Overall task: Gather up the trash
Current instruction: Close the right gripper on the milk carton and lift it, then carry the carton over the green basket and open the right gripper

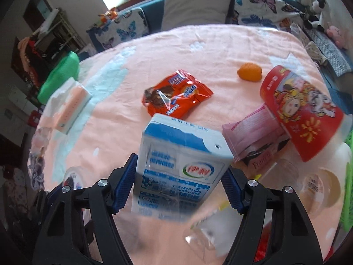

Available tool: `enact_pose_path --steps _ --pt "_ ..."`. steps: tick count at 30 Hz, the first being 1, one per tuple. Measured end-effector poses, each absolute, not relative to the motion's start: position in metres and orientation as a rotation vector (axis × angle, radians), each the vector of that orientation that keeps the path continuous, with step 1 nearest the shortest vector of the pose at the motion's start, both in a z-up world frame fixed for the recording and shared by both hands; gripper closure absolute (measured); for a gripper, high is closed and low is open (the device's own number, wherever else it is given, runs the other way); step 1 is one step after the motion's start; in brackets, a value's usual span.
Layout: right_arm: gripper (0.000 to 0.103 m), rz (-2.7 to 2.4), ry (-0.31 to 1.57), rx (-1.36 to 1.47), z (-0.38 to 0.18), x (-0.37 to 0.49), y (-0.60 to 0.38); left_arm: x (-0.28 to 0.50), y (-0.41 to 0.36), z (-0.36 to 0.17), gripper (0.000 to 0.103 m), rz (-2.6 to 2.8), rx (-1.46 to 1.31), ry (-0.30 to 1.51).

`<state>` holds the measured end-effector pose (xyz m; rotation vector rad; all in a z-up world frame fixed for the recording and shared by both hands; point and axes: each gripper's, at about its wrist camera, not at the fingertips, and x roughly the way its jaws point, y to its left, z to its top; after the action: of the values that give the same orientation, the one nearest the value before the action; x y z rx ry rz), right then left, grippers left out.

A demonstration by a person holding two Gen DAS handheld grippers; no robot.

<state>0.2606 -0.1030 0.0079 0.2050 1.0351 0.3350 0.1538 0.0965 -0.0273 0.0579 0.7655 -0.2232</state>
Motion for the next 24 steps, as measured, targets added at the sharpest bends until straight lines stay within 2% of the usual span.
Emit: enact_pose_path --steps 15,24 --pt "0.034 0.375 0.849 0.253 0.070 0.205 -0.168 0.137 0.057 0.008 0.014 -0.253 0.069 0.728" --pt "0.034 0.295 0.803 0.269 0.084 0.174 -0.251 0.138 -0.005 0.024 0.014 -0.356 0.096 0.721"
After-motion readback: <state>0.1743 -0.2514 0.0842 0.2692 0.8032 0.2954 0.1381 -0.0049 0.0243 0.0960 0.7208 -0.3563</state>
